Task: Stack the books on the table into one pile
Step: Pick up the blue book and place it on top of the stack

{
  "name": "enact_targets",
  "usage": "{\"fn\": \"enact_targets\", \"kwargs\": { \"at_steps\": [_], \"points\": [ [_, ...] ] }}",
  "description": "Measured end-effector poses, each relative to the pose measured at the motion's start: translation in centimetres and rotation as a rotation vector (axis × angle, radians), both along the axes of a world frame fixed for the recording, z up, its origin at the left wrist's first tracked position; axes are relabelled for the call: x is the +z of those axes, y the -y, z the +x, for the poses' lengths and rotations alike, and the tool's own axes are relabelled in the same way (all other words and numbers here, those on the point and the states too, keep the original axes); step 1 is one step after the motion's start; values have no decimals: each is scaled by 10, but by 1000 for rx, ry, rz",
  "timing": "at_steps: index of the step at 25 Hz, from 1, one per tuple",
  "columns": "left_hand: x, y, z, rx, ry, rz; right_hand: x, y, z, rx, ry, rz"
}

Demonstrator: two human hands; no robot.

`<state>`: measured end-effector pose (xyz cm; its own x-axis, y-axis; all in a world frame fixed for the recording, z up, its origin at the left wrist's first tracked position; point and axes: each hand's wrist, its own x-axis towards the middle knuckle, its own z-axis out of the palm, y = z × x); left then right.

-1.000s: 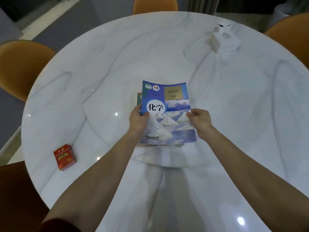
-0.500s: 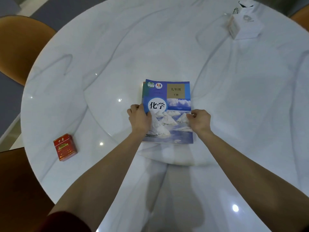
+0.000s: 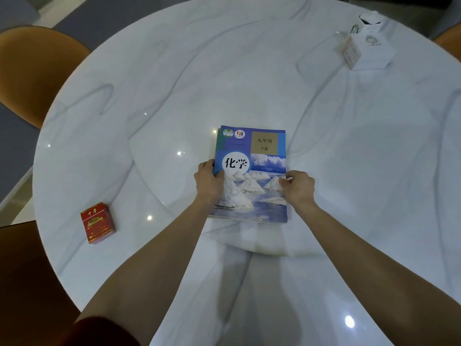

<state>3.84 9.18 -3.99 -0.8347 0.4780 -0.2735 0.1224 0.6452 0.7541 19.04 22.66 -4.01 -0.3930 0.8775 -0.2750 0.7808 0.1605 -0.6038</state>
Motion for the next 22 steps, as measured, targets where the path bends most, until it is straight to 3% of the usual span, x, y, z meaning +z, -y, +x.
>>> {"fn": "enact_targets", "kwargs": {
  "at_steps": [6,12,22],
  "points": [
    [4,11,2,8,66,13,7,1,-1,43,46,42],
    [6,36,4,-77,-35,-77,12,1,-9,73,128,92],
    [13,81,4,-187,16,-83,18,9,-9,124,241,170]
  ]
}}
